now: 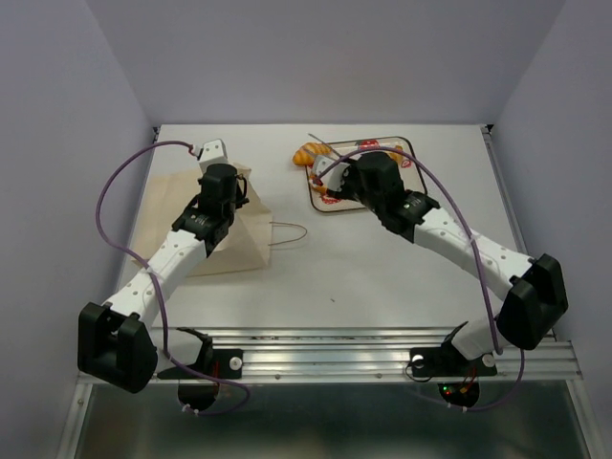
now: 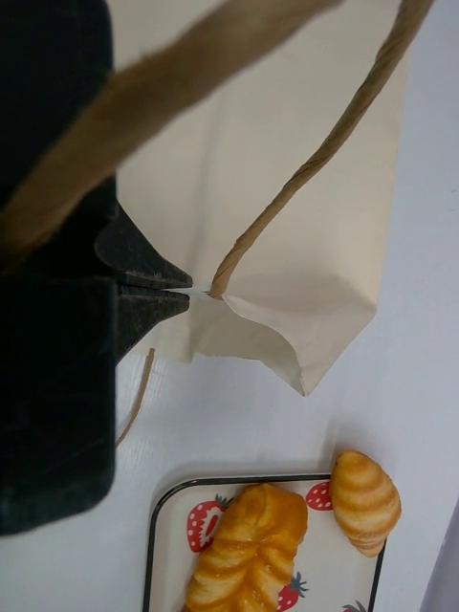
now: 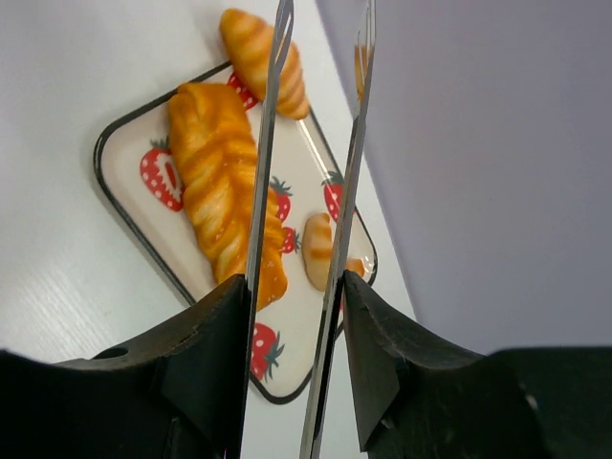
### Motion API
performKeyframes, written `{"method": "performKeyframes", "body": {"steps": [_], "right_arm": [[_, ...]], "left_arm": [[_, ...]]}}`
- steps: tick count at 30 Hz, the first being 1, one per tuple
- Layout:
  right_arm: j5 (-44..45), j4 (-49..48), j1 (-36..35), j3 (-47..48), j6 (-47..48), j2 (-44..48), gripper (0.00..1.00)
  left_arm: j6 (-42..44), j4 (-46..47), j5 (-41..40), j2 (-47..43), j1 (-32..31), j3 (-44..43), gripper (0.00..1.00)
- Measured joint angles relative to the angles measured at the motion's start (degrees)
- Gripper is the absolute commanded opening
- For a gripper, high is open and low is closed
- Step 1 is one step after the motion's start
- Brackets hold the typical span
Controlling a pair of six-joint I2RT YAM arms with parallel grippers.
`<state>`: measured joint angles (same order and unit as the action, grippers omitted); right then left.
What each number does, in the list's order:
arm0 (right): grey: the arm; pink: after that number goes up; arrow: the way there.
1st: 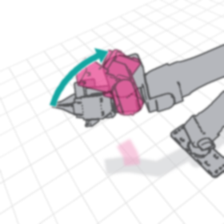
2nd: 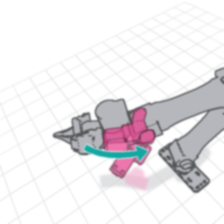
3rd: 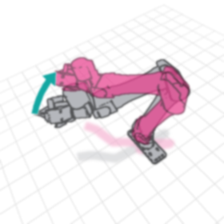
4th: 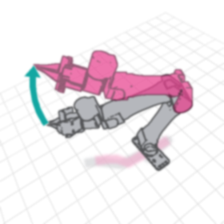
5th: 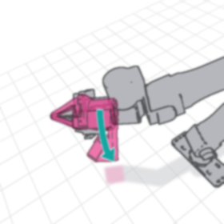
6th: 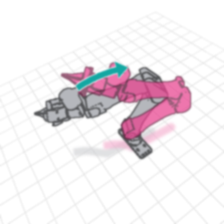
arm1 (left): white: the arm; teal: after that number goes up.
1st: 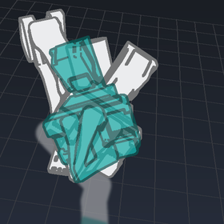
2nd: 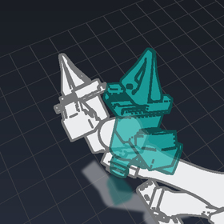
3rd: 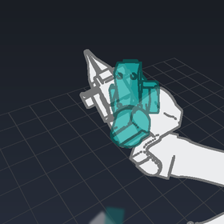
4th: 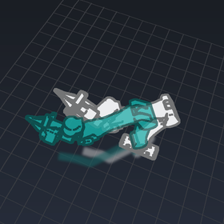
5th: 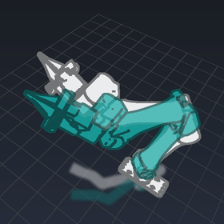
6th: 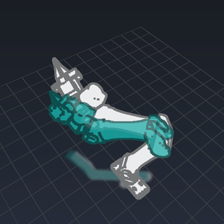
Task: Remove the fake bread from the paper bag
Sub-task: Place the fake bread in the container, then place the paper bag at the center of the board.
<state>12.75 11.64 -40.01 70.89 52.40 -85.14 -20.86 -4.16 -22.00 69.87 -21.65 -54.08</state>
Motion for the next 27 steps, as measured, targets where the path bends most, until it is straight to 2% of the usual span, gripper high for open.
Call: {"method": "performKeyframes", "body": {"steps": [4,7,11,13,17,20,25,27], "right_arm": [[-1.09,-4.57,3.89,0.20,-6.29,2.36,0.50],[-1.97,-9.27,13.14,0.22,-14.23,4.07,0.50],[-4.74,-15.74,30.82,-2.10,-25.79,6.40,0.50],[-7.34,-17.55,38.91,-4.22,-30.29,6.49,0.50],[-15.98,-21.22,50.29,-10.16,-35.63,3.85,0.50],[-22.36,-21.49,54.77,-11.72,-36.37,-1.36,0.50],[-27.17,-21.49,58.07,-11.76,-36.63,-9.53,0.54],[-28.09,-21.79,58.71,-11.80,-36.72,-11.76,0.54]], "left_arm": [[0.00,0.00,0.63,-0.74,0.00,0.00,0.00],[0.26,0.02,0.92,-2.36,0.00,0.07,0.00],[1.27,0.13,1.49,-4.31,0.02,0.13,0.00],[2.56,0.57,2.62,-4.85,0.02,0.20,0.00],[4.96,1.79,3.85,-4.81,0.02,0.46,0.00],[5.97,1.79,2.97,-3.93,0.39,0.24,0.02],[6.01,1.33,1.03,1.95,2.64,-1.84,0.07],[6.03,1.20,0.94,4.81,3.63,-2.51,0.13]]}}
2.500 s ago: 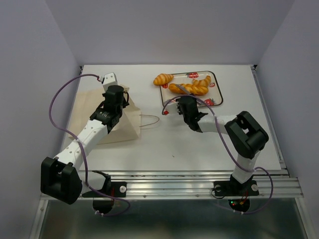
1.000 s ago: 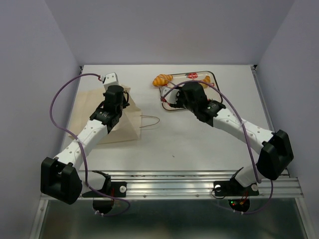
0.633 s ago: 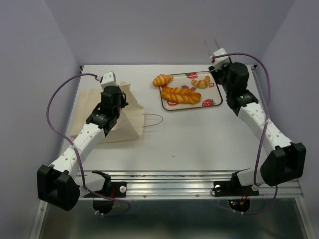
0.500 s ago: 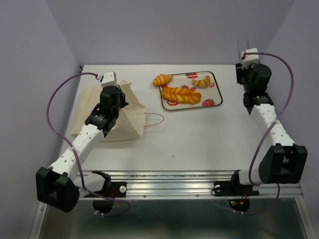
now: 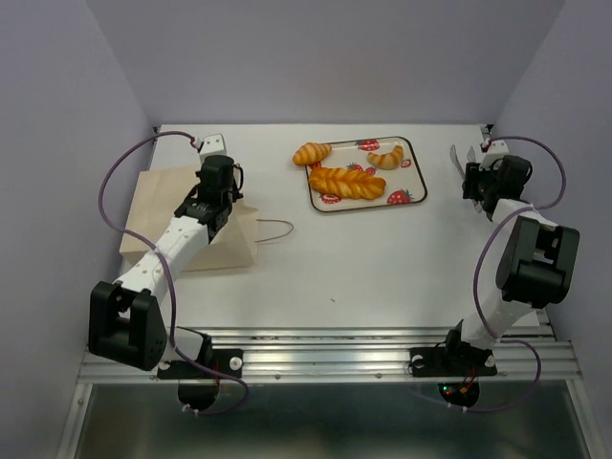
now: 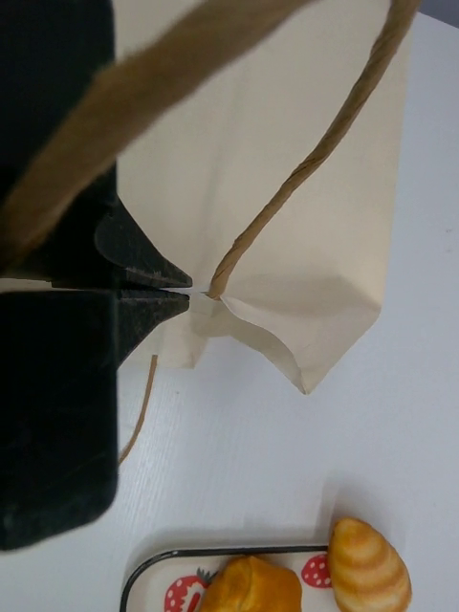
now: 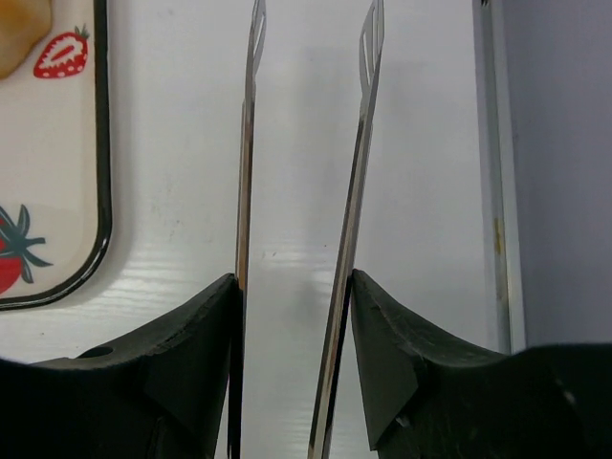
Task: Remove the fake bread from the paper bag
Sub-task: Place the paper bag at the center of the board.
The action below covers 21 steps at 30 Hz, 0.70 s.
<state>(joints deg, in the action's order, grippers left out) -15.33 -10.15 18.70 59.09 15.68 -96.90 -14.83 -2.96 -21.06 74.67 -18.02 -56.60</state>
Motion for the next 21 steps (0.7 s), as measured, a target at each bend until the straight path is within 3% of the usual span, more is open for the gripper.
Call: {"method": "performKeyframes", "body": {"steps": [2,5,10,11,12,15,21], "right_arm": [[-0.35,-0.81,0.22,0.00,-0.02,-1.88,0.55],[-0.98,-0.96,0.48,0.00,-0.22,-5.14,0.58],[-1.49,-1.01,0.50,-0.81,-1.07,-6.88,0.71],[-1.60,-1.03,0.52,-0.98,-1.40,-6.88,0.86],[-1.60,-1.03,0.52,-1.25,-1.81,-6.86,1.00],[-1.42,-1.42,0.52,-2.75,-3.13,-6.27,1.00],[0.52,0.33,0.52,-3.80,-7.63,0.57,1.00]], "left_arm": [[0.09,-0.15,-0.09,1.77,0.52,-0.33,0.22],[0.44,-0.44,-0.15,3.43,0.90,-0.59,0.29],[0.90,-1.38,0.11,3.69,1.20,-1.20,0.69],[0.79,-1.42,0.24,3.69,1.25,-1.49,0.84],[0.74,-1.44,0.33,3.69,1.27,-1.77,0.91],[0.72,-1.66,0.94,3.58,1.27,-2.89,0.98],[0.35,-2.05,3.85,-1.38,1.27,-4.87,0.99]]}}
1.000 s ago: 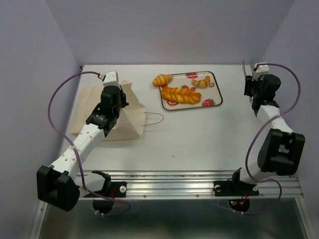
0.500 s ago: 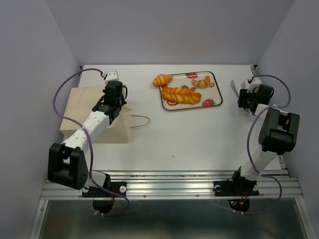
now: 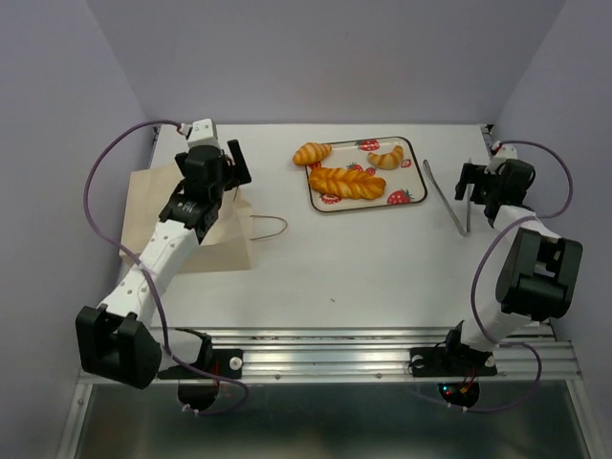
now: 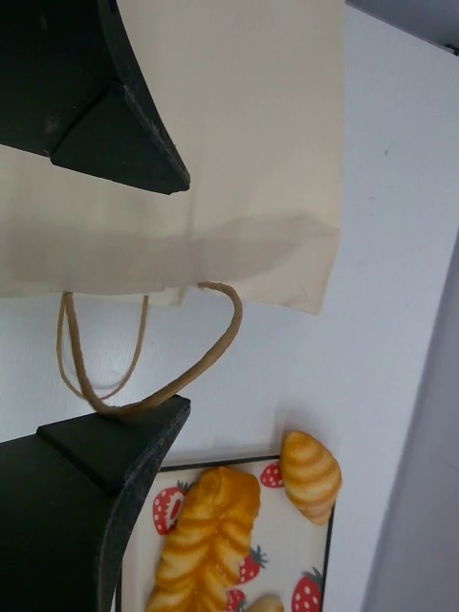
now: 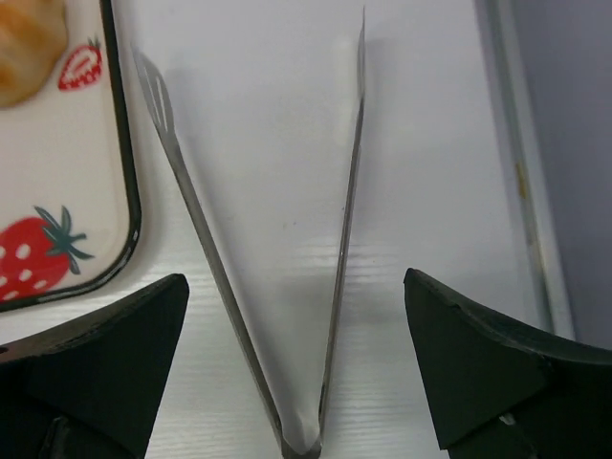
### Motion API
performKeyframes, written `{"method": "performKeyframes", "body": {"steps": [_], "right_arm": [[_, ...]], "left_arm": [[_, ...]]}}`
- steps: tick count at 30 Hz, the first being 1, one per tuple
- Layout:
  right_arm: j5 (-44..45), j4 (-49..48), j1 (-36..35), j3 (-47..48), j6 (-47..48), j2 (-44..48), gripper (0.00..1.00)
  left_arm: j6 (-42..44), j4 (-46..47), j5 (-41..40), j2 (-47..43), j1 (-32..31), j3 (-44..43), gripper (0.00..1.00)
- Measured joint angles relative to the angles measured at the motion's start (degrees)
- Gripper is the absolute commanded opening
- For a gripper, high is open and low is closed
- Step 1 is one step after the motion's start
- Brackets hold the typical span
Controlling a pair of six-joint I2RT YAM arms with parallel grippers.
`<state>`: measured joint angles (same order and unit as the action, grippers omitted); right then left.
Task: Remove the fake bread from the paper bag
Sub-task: Place the paper bag at the center of the board, then reset both arms
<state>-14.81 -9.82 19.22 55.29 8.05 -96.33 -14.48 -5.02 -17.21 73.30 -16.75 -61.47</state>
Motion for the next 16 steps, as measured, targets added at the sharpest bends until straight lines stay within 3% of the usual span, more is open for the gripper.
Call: {"method": "performKeyframes", "body": {"steps": [9,16], "right_arm": [[8.48,5.20,0.00,1.81,-15.52,17.49,1.00],[12.87,10.93,0.22,-1.62,-24.33,26.43,1.00]], "left_arm": [[-3.63,1.95,3.82,-14.78,0.00,-0.61,0.99],[-8.28,2.73,2.45,-27.12,0.00,6.97,0.99]]}}
